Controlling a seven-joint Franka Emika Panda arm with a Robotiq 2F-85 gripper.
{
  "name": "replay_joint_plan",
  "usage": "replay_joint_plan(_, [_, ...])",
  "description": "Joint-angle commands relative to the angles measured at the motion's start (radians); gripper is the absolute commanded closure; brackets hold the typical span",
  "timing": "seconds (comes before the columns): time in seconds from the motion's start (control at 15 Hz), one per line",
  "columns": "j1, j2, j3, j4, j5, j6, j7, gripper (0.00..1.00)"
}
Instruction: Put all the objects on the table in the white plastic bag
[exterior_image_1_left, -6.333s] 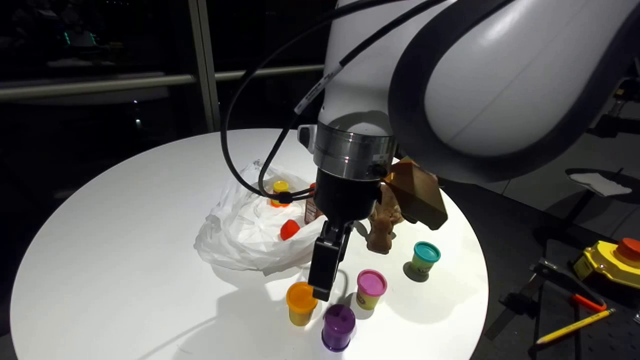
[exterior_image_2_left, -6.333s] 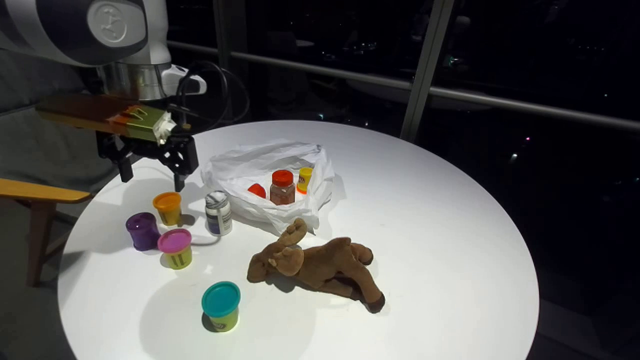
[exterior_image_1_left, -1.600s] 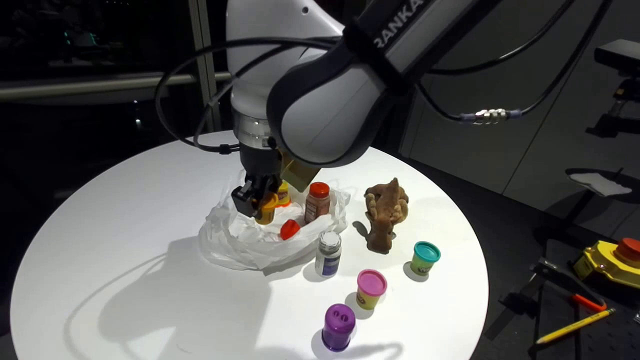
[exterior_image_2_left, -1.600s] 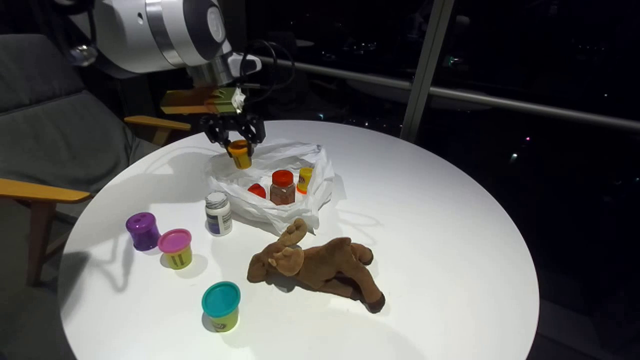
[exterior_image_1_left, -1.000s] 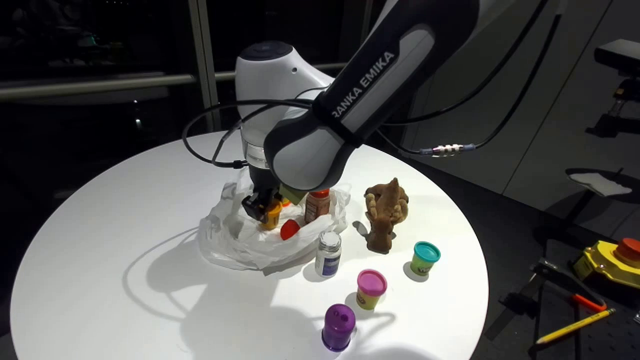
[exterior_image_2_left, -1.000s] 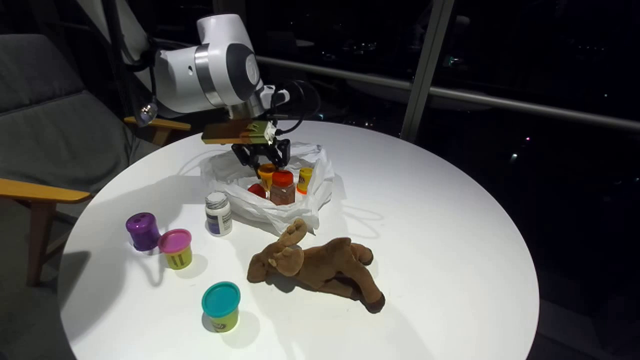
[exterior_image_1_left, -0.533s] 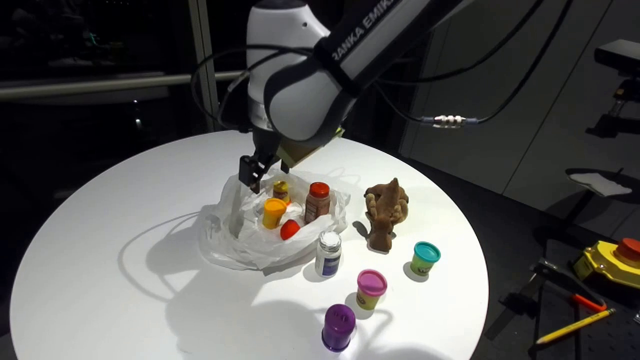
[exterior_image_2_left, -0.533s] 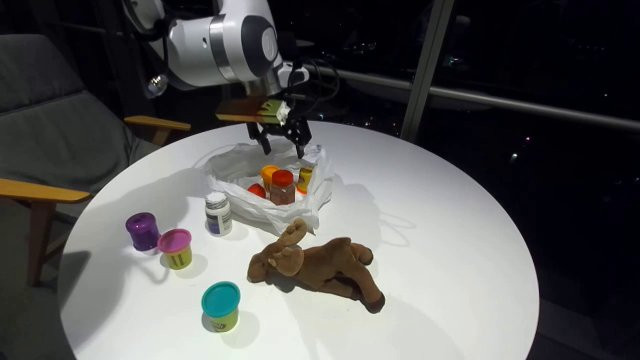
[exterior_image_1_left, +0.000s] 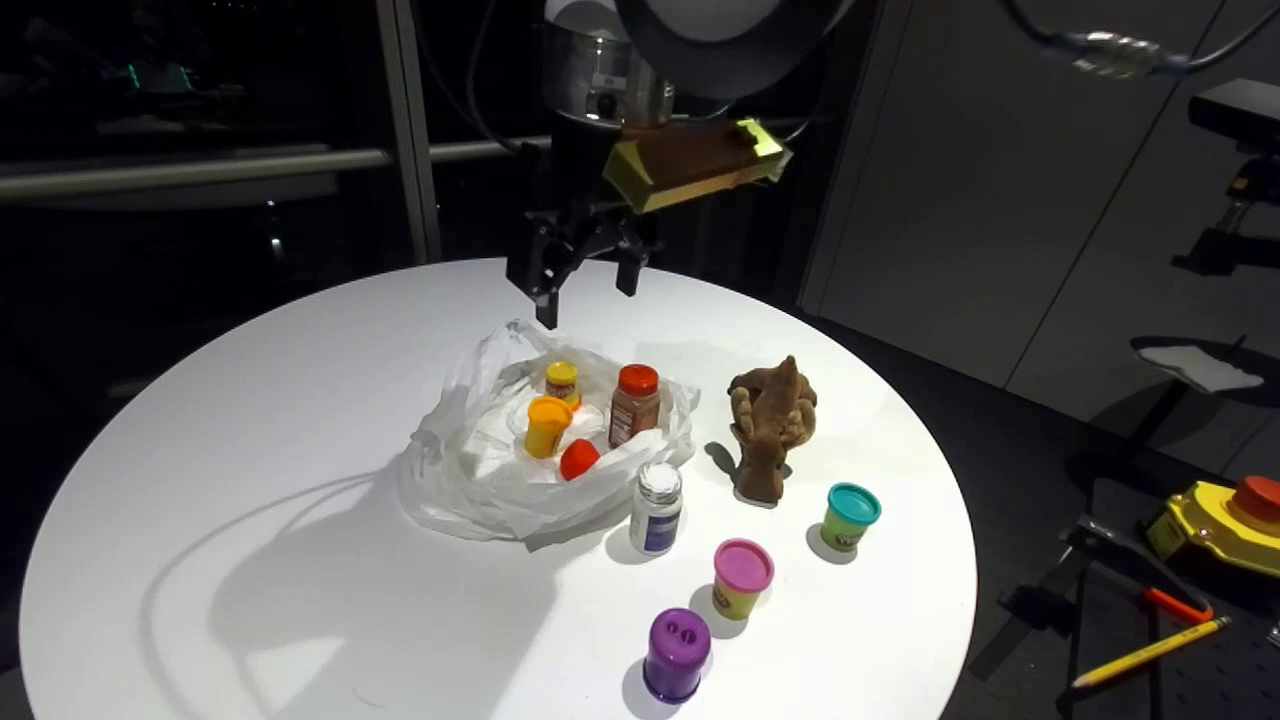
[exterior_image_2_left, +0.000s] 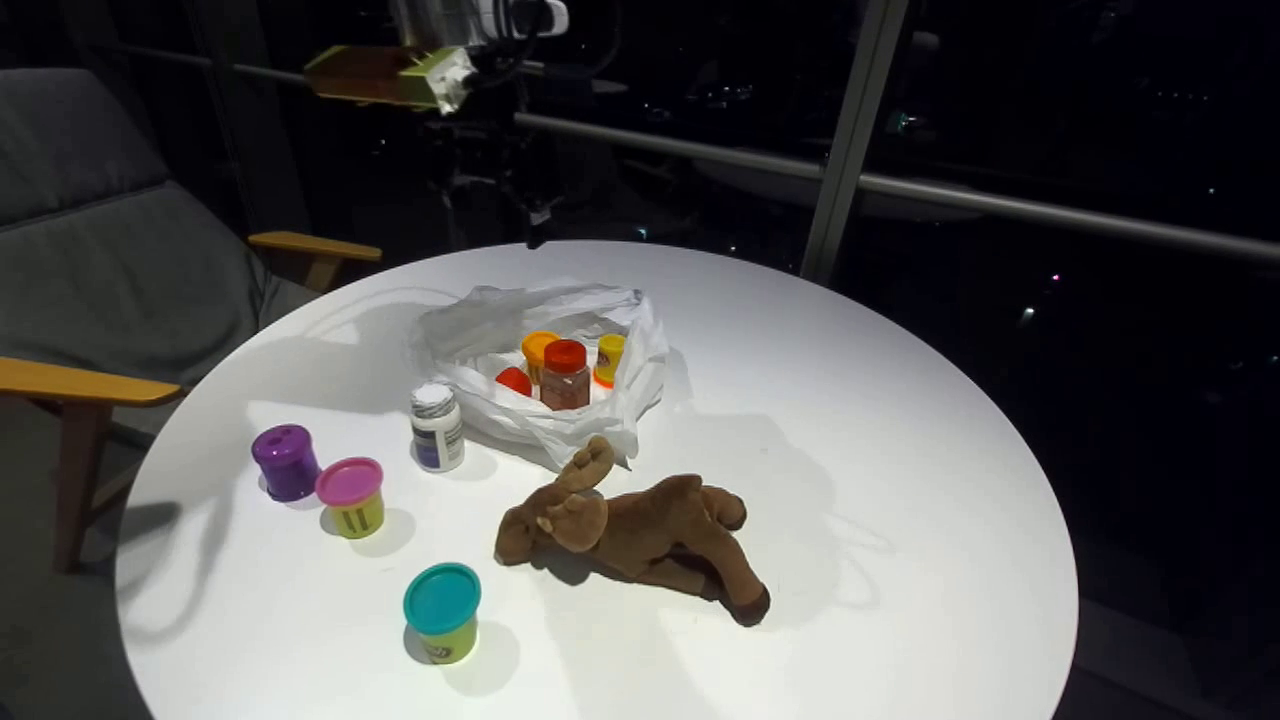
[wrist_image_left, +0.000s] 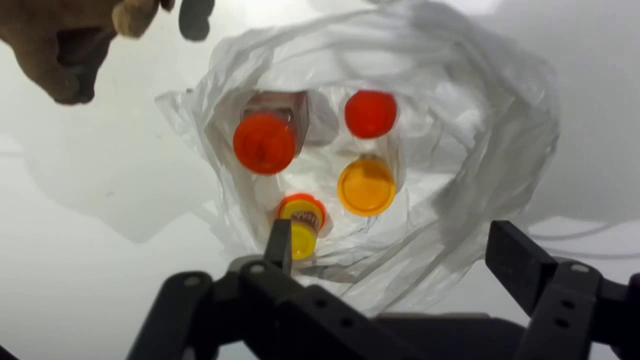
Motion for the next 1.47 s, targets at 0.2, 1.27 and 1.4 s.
replay_joint_plan(0.2, [-0.002, -0.178, 0.122, -0.315, 0.067, 0.015, 0.099, 0.00])
replay_joint_plan(1.27, [-0.196, -0.061, 0.167, -0.356, 0.362, 0.136, -0.189, 0.00])
replay_joint_plan(1.4, [-0.218, -0.060, 0.187, -0.356, 0.405, 0.138, -0.261, 0.00])
